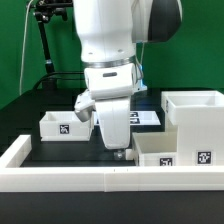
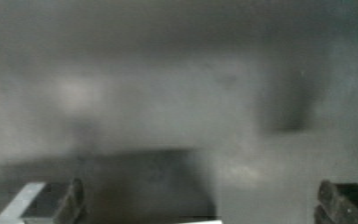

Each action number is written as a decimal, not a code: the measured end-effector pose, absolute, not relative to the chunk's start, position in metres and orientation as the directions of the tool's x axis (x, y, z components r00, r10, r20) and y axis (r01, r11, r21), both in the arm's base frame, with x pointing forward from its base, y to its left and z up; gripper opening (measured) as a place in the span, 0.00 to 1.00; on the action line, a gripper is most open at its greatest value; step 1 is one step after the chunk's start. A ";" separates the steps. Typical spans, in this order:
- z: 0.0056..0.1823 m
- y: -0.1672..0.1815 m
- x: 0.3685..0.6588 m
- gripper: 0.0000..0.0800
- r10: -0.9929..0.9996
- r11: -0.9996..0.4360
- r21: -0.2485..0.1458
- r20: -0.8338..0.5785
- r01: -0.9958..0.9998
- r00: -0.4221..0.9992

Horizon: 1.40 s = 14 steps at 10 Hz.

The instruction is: Assemble drawer

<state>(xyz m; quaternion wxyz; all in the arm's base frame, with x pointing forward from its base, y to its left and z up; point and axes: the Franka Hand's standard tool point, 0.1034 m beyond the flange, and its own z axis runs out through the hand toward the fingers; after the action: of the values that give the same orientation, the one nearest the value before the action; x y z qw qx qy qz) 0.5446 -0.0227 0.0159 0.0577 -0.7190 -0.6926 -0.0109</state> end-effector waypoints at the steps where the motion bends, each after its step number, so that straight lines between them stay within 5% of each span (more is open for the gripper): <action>1: 0.016 -0.015 0.544 0.81 0.994 -0.056 -0.073 0.094 0.996 0.063; 8: 0.023 0.027 0.549 0.81 0.979 -0.174 -0.080 0.096 0.982 0.181; 14: 0.036 -0.021 0.517 0.81 0.966 -0.246 -0.069 0.069 0.967 0.251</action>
Offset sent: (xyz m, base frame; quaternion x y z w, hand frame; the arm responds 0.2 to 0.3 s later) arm 0.0028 0.0299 0.0131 0.0026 -0.0080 0.0256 0.9996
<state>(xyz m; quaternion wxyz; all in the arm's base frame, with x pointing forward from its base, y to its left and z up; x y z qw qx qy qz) 0.5167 -0.0211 0.0357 0.0483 -0.7893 -0.6121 -0.0061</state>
